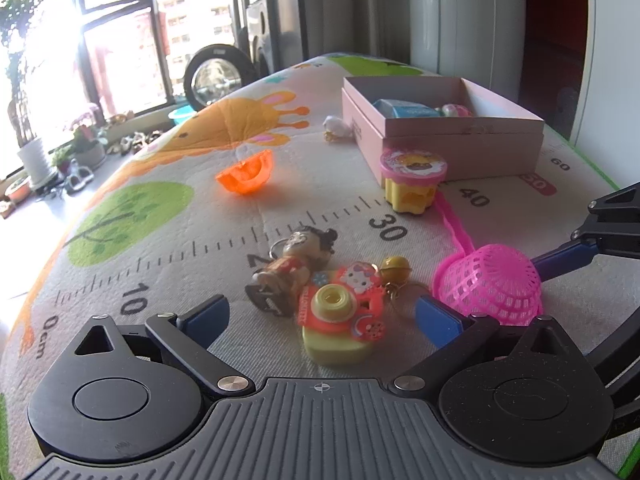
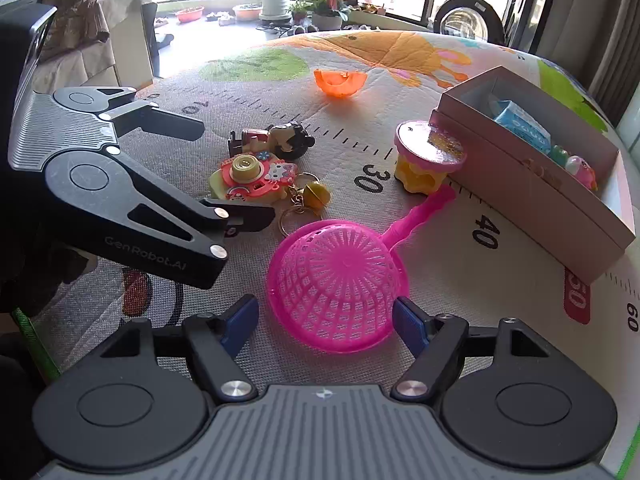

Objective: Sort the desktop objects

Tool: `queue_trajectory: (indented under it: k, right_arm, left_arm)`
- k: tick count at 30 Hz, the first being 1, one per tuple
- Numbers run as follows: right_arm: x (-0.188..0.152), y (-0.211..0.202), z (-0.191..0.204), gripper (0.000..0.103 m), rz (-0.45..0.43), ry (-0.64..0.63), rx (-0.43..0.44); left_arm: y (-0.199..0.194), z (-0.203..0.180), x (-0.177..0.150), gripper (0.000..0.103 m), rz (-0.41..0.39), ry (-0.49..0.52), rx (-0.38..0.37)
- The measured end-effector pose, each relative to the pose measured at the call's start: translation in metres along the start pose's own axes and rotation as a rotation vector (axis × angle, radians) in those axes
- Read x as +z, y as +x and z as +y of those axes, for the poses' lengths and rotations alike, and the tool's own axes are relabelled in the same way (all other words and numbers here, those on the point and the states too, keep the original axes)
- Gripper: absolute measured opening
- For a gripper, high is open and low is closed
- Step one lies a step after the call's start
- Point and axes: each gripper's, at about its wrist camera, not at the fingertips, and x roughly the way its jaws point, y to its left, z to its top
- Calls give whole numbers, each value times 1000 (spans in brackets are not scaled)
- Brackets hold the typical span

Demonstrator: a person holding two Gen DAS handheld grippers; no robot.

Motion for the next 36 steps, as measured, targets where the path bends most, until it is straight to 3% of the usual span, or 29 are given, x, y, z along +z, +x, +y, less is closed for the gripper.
queue_trajectory:
  k: [7, 15, 17, 19, 23, 25, 30, 33, 36]
  right_arm:
    - [-4, -2, -3, 75, -10, 7, 2]
    - [-14, -14, -21, 75, -23, 45, -39]
    - [-14, -16, -26, 75, -39, 55, -51]
    - [-10, -15, -29, 76, -50, 67, -52]
    - [2, -9, -26, 77, -80, 103, 20]
    - [8, -5, -25, 79, -93, 131, 50]
    - [20, 10, -25, 77, -67, 179, 66]
    - [16, 9, -23, 67, -58, 138, 39]
    - [7, 2, -25, 67, -41, 102, 18]
  left_arm:
    - [9, -4, 1, 53, 22, -5, -3]
    - [-22, -7, -22, 55, 47, 70, -46]
    - [-24, -8, -23, 69, 47, 75, -30]
    - [-21, -8, -22, 75, 44, 75, -5]
    - [-11, -4, -16, 77, 47, 58, 8]
    - [-8, -4, -14, 76, 43, 55, 13]
    - [-9, -10, -14, 63, 34, 75, 17]
    - [-14, -12, -17, 54, 42, 87, -3]
    - [-23, -16, -22, 54, 51, 115, -35]
